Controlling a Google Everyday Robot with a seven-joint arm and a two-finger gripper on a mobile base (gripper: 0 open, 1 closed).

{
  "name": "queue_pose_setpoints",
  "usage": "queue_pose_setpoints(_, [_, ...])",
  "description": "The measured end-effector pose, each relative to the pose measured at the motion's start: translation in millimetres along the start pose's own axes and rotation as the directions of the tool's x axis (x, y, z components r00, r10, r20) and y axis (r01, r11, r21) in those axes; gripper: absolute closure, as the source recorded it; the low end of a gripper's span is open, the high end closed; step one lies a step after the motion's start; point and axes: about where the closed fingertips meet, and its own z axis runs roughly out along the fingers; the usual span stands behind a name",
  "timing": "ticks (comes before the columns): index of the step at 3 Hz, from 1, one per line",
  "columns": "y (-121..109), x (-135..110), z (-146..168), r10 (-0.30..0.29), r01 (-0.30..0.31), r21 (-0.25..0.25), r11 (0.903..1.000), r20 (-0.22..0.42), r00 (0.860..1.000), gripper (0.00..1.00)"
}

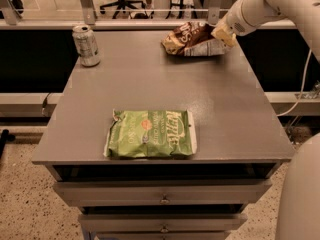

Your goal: Move brown chip bag near 7up can

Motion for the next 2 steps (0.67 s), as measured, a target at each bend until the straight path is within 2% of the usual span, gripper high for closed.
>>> queue_pose_setpoints(1, [0.3, -0.3, 1.3, 0.001, -0.001, 0.000, 1.0000, 0.002, 1.000, 1.00])
queue_pose_setpoints(2, [-9.5, -12.5, 15.6, -0.013, 0.013, 0.045, 0.9989, 0.016, 1.000, 1.00])
